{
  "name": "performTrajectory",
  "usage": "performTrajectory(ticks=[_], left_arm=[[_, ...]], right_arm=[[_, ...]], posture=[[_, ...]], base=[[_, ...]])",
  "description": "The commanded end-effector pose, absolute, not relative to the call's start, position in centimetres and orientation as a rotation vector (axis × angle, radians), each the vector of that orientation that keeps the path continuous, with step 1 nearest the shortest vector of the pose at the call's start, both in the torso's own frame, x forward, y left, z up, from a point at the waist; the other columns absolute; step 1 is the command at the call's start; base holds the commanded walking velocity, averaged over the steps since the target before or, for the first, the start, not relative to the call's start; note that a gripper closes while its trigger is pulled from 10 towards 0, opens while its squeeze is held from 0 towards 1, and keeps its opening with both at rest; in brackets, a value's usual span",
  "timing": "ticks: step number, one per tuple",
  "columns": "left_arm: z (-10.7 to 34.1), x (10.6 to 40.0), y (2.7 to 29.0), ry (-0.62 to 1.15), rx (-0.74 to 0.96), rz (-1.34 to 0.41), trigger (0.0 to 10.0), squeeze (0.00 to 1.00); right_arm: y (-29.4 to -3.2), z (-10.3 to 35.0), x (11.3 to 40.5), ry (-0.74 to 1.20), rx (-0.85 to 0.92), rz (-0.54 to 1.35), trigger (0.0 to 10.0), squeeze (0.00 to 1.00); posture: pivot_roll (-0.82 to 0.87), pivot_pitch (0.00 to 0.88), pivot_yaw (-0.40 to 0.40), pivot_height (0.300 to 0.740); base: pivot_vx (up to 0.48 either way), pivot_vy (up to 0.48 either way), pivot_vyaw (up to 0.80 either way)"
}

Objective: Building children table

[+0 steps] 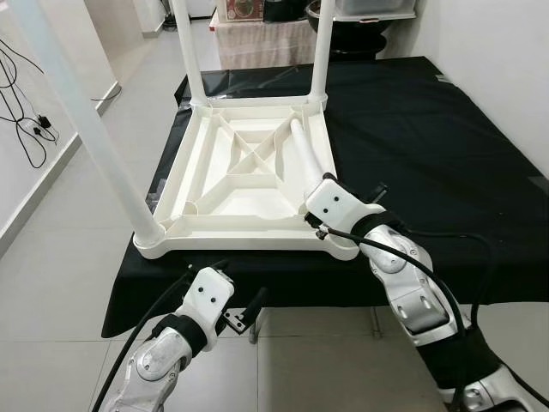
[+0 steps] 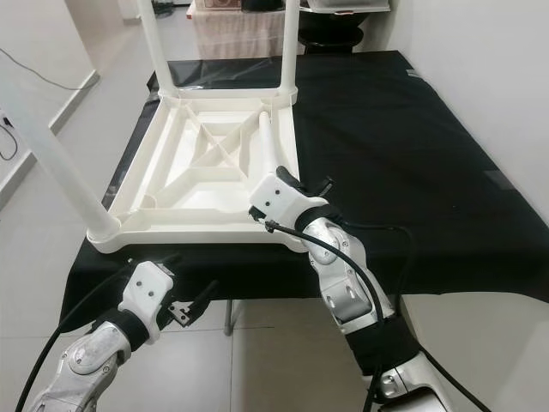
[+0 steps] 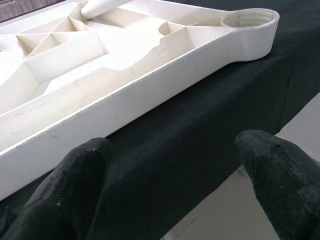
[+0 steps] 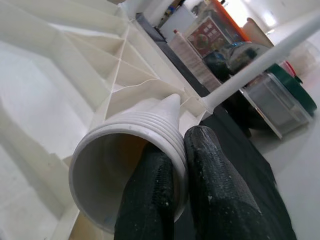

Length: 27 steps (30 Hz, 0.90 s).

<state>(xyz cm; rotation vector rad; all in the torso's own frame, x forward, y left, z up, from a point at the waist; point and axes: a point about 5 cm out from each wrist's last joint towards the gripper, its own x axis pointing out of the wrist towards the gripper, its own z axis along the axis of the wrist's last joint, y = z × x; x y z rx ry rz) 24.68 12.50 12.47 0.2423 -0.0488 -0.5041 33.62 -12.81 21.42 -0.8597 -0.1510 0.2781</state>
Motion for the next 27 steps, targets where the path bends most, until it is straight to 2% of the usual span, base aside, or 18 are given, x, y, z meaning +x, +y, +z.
performTrajectory(ticks=[1, 3, 6, 7, 9, 10, 12, 15, 16, 17, 22, 27], left_arm=[[12.8, 24.6, 12.6, -0.056, 0.267, -0.512, 10.0, 0.0], [13.2, 25.0, 12.6, -0.073, 0.269, -0.513, 10.0, 0.0], [13.4, 25.1, 12.6, -0.078, 0.268, -0.513, 10.0, 0.0], [13.9, 25.4, 12.6, -0.095, 0.258, -0.513, 10.0, 0.0], [13.9, 25.4, 12.6, -0.095, 0.258, -0.513, 10.0, 0.0], [15.1, 26.3, 12.4, -0.129, 0.227, -0.529, 10.0, 0.0], [16.1, 26.9, 12.1, -0.157, 0.189, -0.539, 10.0, 0.0], [16.1, 26.9, 12.1, -0.157, 0.189, -0.539, 10.0, 0.0], [16.9, 27.5, 11.9, -0.177, 0.153, -0.55, 10.0, 0.0], [16.9, 27.5, 11.9, -0.177, 0.153, -0.55, 10.0, 0.0], [18.5, 28.3, 10.8, -0.205, 0.033, -0.596, 10.0, 0.0], [19.1, 28.6, 10.5, -0.208, -0.041, -0.614, 10.0, 0.0]], right_arm=[[-14.1, 20.7, 34.1, -0.079, -0.782, 0.257, 0.0, 0.0], [-15.6, 21.9, 34.4, -0.109, -0.675, 0.209, 0.0, 0.0], [-16.1, 22.3, 34.4, -0.117, -0.638, 0.195, 0.0, 0.0], [-17.0, 23.1, 34.5, -0.15, -0.551, 0.188, 0.0, 0.0], [-17.0, 23.1, 34.5, -0.15, -0.551, 0.188, 0.0, 0.0], [-19.3, 24.8, 34.2, -0.224, -0.371, 0.199, 0.0, 0.0], [-21.6, 25.6, 34.0, -0.254, -0.286, 0.168, 0.0, 0.0], [-21.6, 25.6, 34.0, -0.254, -0.286, 0.168, 0.0, 0.0], [-22.9, 26.0, 33.7, -0.269, -0.238, 0.153, 0.0, 0.0], [-22.9, 26.0, 33.7, -0.269, -0.238, 0.153, 0.0, 0.0], [-23.5, 27.0, 32.5, -0.347, -0.096, 0.259, 0.0, 0.0], [-23.6, 27.3, 31.9, -0.392, -0.027, 0.325, 0.0, 0.0]], posture=[[-0.04, 0.159, 0.015, 0.74], [-0.04, 0.159, 0.016, 0.74], [-0.04, 0.159, 0.016, 0.74], [-0.05, 0.157, 0.019, 0.74], [-0.05, 0.157, 0.019, 0.74], [-0.05, 0.153, 0.023, 0.74], [-0.05, 0.152, 0.024, 0.74], [-0.05, 0.152, 0.024, 0.74], [-0.06, 0.148, 0.03, 0.74], [-0.06, 0.148, 0.03, 0.74], [-0.06, 0.144, 0.038, 0.74], [-0.06, 0.143, 0.038, 0.74]], base=[[0.0, 0.0, 0.0], [0.0, 0.0, 0.0], [0.0, 0.0, 0.0], [0.0, 0.0, 0.0], [0.0, 0.0, 0.0], [0.0, 0.0, 0.0], [0.0, 0.0, 0.0], [0.0, 0.0, 0.0], [0.0, 0.0, 0.0], [0.0, 0.0, 0.0], [0.0, 0.0, 0.0], [0.0, 0.0, 0.0]])
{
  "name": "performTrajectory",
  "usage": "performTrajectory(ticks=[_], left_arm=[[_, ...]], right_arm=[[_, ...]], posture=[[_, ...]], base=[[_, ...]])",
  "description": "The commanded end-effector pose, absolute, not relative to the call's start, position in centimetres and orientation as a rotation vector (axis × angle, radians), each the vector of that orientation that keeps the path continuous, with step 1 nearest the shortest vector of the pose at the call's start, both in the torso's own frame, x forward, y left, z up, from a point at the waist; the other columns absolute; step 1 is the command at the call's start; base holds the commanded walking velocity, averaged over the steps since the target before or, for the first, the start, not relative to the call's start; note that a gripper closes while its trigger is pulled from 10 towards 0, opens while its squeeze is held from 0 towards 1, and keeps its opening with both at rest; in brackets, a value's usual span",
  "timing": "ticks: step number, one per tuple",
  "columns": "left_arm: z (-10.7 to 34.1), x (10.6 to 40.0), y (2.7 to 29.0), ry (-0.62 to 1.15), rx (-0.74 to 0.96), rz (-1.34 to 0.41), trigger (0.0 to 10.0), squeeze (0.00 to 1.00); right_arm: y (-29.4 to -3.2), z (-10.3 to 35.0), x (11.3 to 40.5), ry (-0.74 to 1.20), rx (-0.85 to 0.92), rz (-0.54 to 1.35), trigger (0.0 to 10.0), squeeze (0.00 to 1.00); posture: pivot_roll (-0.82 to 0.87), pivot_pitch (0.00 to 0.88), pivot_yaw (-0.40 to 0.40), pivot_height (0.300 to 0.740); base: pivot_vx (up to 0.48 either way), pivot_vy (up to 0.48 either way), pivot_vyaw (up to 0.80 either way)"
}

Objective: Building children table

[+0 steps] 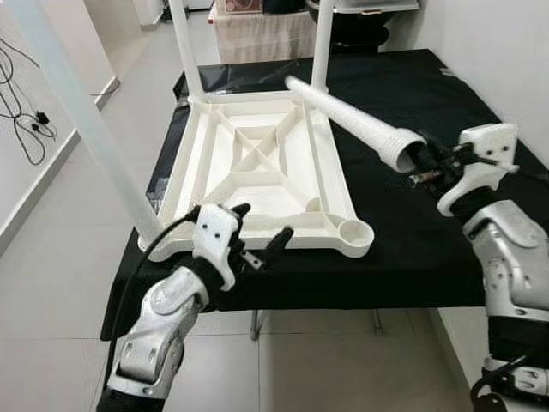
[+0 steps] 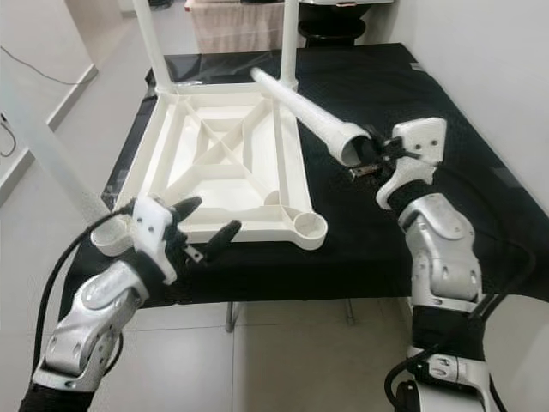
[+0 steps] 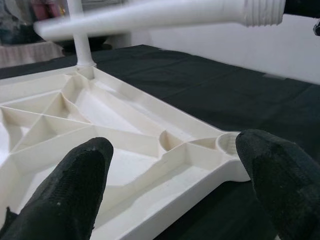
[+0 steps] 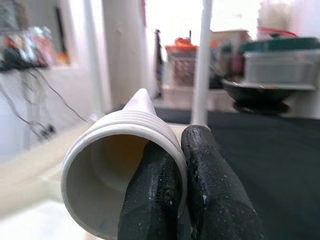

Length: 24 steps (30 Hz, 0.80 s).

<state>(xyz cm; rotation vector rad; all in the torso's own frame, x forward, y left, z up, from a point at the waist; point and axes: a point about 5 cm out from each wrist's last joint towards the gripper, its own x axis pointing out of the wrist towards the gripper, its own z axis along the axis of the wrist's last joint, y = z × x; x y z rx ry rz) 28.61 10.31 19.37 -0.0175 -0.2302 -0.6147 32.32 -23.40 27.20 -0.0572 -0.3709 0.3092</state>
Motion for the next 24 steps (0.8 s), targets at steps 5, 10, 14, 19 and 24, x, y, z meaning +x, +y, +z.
performTrajectory(ticks=[5, 10, 14, 19, 24], left_arm=[[21.3, 29.5, 9.6, -0.19, -0.382, -0.696, 10.0, 0.0], [24.7, 31.1, 10.2, -0.238, -0.862, -0.779, 10.0, 0.0], [26.0, 32.1, 11.1, -0.273, -0.995, -0.777, 10.0, 0.0], [27.5, 32.9, 12.2, -0.321, -1.111, -0.784, 10.0, 0.0], [28.4, 33.3, 12.7, -0.334, -1.154, -0.821, 10.0, 0.0]], right_arm=[[-23.4, 27.2, 30.9, -0.458, 0.193, 0.453, 0.0, 0.0], [-23.6, 26.8, 29.7, -0.501, 0.311, 0.558, 0.0, 0.0], [-24.6, 26.9, 29.3, -0.522, 0.332, 0.551, 0.0, 0.0], [-25.1, 27.2, 27.8, -0.566, 0.4, 0.616, 0.0, 0.0], [-24.2, 26.4, 26.3, -0.554, 0.438, 0.742, 0.0, 0.0]], posture=[[-0.07, 0.138, 0.044, 0.74], [-0.07, 0.134, 0.051, 0.74], [-0.07, 0.135, 0.051, 0.74], [-0.08, 0.137, 0.058, 0.74], [-0.09, 0.139, 0.063, 0.74]], base=[[0.0, 0.0, 0.0], [0.0, 0.0, 0.0], [0.0, 0.0, 0.0], [0.0, 0.0, 0.0], [0.0, 0.0, 0.0]])
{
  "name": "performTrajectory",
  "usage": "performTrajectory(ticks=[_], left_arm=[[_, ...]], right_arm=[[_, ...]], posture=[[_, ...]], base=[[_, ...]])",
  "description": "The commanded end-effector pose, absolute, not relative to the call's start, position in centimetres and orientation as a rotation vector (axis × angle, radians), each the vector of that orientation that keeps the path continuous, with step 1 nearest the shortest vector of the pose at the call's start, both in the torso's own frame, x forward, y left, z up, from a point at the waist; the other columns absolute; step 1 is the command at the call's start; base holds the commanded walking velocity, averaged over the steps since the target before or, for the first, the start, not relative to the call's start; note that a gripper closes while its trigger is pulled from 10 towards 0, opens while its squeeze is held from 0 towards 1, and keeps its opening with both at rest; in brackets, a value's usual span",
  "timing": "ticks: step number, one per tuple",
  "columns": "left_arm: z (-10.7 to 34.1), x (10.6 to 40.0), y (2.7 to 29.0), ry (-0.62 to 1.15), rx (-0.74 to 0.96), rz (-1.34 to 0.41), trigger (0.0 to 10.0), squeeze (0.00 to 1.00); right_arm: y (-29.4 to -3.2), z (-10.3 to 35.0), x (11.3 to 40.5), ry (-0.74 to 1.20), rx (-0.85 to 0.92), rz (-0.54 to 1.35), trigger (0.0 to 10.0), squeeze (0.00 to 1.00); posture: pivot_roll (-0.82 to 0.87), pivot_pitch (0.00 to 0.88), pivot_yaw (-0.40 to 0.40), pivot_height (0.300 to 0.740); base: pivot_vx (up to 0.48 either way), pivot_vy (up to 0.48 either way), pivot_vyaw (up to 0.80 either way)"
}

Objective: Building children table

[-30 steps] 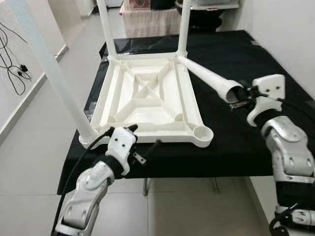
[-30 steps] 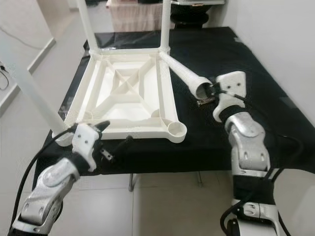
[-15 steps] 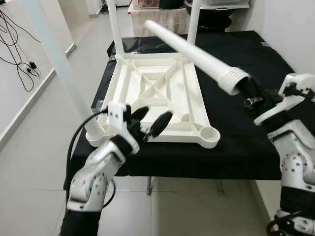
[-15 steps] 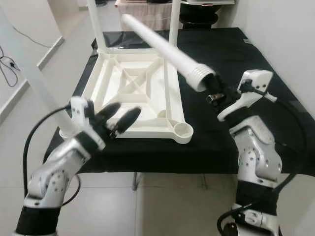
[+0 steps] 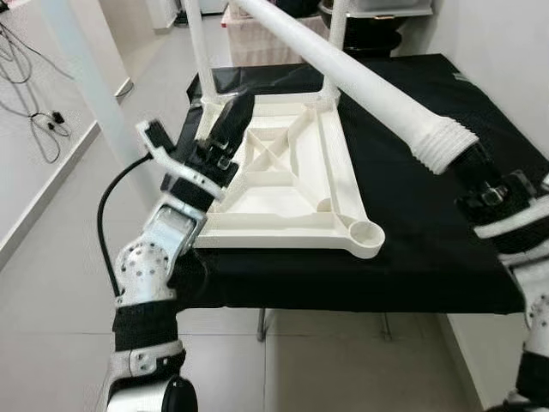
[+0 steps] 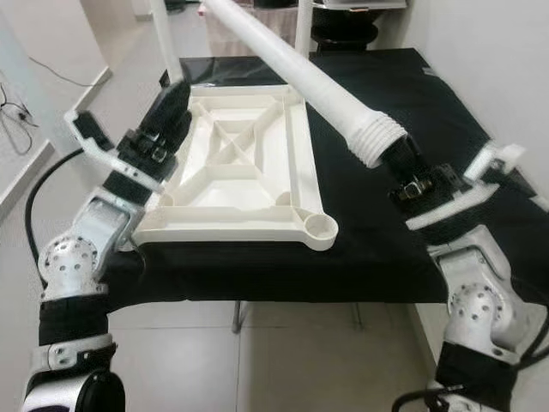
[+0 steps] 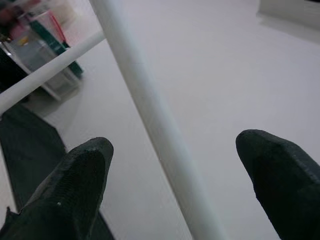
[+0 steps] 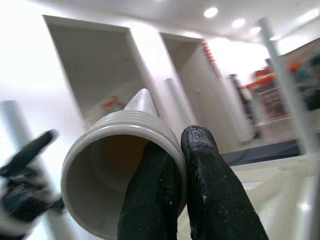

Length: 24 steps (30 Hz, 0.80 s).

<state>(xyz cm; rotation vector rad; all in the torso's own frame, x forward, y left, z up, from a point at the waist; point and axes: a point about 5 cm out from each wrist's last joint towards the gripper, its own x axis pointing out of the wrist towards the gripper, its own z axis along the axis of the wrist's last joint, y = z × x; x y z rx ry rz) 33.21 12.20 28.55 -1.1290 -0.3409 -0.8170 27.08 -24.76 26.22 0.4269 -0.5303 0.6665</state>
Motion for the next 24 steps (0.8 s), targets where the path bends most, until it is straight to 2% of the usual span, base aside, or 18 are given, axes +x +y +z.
performTrajectory(ticks=[1, 16, 24], left_arm=[[28.6, 33.4, 12.9, -0.331, -1.159, -0.826, 10.0, 0.0], [29.6, 34.3, 13.8, -0.324, -1.215, -0.849, 10.0, 0.0], [29.6, 34.4, 13.7, -0.312, -1.228, -0.868, 10.0, 0.0]], right_arm=[[-23.8, 26.1, 25.9, -0.543, 0.441, 0.786, 0.0, 0.0], [-22.0, 25.0, 24.4, -0.47, 0.432, 0.962, 0.0, 0.0], [-20.5, 23.7, 23.8, -0.359, 0.397, 1.055, 0.0, 0.0]], posture=[[-0.09, 0.139, 0.063, 0.74], [-0.1, 0.132, 0.066, 0.74], [-0.1, 0.132, 0.065, 0.74]], base=[[0.0, 0.0, 0.0], [0.0, 0.0, 0.0], [0.0, 0.0, 0.0]])
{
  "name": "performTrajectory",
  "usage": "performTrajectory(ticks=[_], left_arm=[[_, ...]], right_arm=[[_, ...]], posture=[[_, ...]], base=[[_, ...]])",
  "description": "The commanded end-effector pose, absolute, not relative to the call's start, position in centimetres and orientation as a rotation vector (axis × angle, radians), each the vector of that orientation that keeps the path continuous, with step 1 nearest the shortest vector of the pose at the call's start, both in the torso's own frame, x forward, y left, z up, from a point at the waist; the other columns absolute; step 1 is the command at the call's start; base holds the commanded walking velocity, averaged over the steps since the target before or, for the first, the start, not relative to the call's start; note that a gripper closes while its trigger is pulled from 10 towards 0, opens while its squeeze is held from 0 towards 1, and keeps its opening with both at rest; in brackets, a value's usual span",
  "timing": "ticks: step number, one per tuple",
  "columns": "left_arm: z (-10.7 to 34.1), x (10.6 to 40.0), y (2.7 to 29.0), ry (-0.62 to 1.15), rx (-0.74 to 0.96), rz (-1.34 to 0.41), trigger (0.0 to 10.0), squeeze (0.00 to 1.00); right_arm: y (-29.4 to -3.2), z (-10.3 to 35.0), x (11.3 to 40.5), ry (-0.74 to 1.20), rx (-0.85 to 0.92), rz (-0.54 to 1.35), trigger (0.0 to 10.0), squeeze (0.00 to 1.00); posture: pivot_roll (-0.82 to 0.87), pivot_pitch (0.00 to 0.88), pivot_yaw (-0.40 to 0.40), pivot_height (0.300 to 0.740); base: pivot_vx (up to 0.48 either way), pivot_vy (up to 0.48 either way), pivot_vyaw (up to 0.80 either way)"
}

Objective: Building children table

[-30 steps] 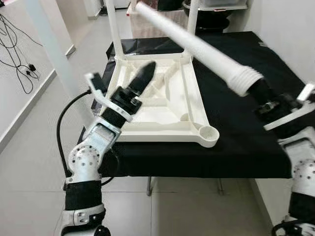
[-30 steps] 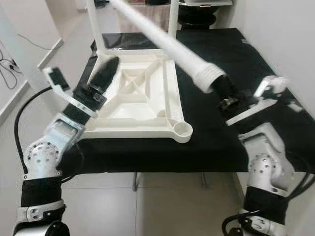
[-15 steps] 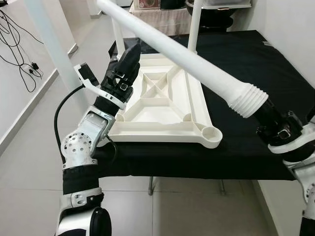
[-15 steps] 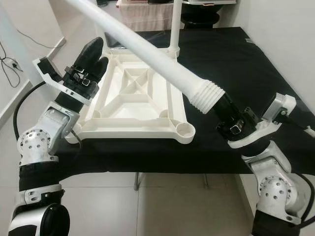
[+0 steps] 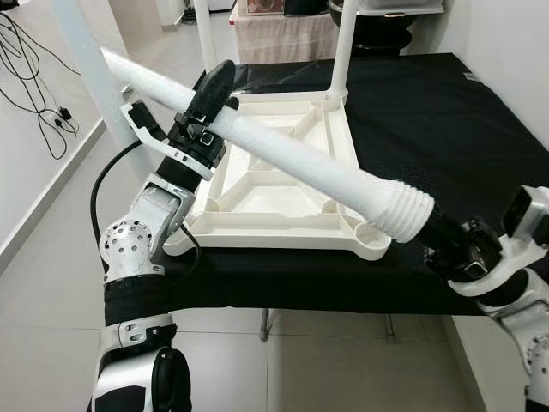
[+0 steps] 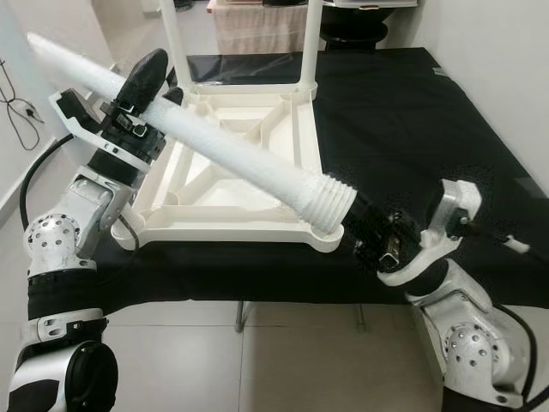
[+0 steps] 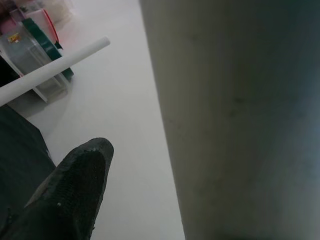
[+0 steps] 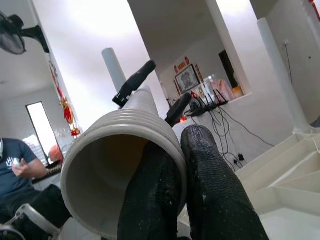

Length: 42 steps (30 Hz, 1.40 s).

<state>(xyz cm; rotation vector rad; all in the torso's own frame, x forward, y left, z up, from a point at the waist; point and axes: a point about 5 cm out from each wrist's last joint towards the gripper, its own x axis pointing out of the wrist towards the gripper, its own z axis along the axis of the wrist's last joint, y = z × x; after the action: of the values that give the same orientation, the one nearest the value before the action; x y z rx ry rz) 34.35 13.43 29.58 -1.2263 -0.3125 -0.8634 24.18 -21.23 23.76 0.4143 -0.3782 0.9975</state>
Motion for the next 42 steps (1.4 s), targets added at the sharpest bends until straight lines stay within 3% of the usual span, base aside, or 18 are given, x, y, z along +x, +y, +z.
performTrajectory(ticks=[1, 3, 4, 19, 20, 21, 22, 24, 25, 26, 42], left_arm=[[29.6, 34.4, 13.7, -0.312, -1.228, -0.868, 10.0, 0.0], [29.6, 34.3, 13.5, -0.308, -1.23, -0.872, 10.0, 0.0], [29.6, 34.3, 13.4, -0.306, -1.231, -0.876, 0.0, 0.0], [29.8, 34.4, 13.0, -0.304, -1.231, -0.88, 0.0, 0.0], [29.9, 34.3, 13.0, -0.308, -1.233, -0.882, 0.0, 0.0], [29.9, 34.3, 13.0, -0.308, -1.233, -0.882, 0.0, 0.0], [30.0, 34.3, 13.0, -0.313, -1.234, -0.884, 0.0, 0.0], [30.1, 34.3, 13.0, -0.316, -1.235, -0.885, 0.0, 0.0], [30.1, 34.4, 13.1, -0.318, -1.235, -0.876, 0.0, 0.0], [30.0, 34.5, 13.2, -0.319, -1.238, -0.869, 0.0, 0.0], [30.4, 35.0, 14.3, -0.368, -1.259, -0.825, 0.0, 0.0]], right_arm=[[-20.5, 23.7, 23.8, -0.359, 0.397, 1.055, 0.0, 0.0], [-20.3, 23.5, 23.8, -0.348, 0.393, 1.058, 0.0, 0.0], [-20.2, 23.4, 23.9, -0.337, 0.389, 1.056, 0.0, 0.0], [-19.5, 22.7, 24.5, -0.31, 0.388, 1.024, 0.0, 0.0], [-19.5, 22.7, 24.5, -0.31, 0.389, 1.021, 0.9, 0.0], [-19.5, 22.7, 24.5, -0.31, 0.389, 1.021, 0.9, 0.0], [-19.5, 22.7, 24.5, -0.307, 0.392, 1.024, 9.5, 0.0], [-19.4, 22.7, 24.5, -0.305, 0.393, 1.026, 9.5, 0.0], [-19.7, 22.6, 24.8, -0.3, 0.412, 0.992, 10.0, 0.79], [-19.9, 22.3, 25.0, -0.283, 0.41, 0.962, 10.0, 1.0], [-22.0, 21.1, 25.3, -0.148, 0.234, 0.816, 10.0, 1.0]], posture=[[-0.1, 0.132, 0.065, 0.74], [-0.1, 0.134, 0.064, 0.74], [-0.1, 0.137, 0.065, 0.74], [-0.1, 0.145, 0.058, 0.74], [-0.1, 0.146, 0.056, 0.74], [-0.1, 0.146, 0.056, 0.74], [-0.1, 0.147, 0.056, 0.74], [-0.1, 0.147, 0.057, 0.74], [-0.1, 0.148, 0.055, 0.74], [-0.1, 0.151, 0.054, 0.74], [-0.11, 0.157, 0.043, 0.74]], base=[[0.0, 0.0, 0.0], [0.0, 0.0, 0.0], [0.0, 0.0, 0.0], [0.0, 0.0, 0.0], [0.0, 0.0, 0.0], [0.0, 0.0, 0.0], [0.0, 0.0, 0.0], [0.0, 0.0, 0.0], [0.0, 0.0, 0.0], [0.0, 0.0, 0.0], [0.0, 0.0, 0.0]])
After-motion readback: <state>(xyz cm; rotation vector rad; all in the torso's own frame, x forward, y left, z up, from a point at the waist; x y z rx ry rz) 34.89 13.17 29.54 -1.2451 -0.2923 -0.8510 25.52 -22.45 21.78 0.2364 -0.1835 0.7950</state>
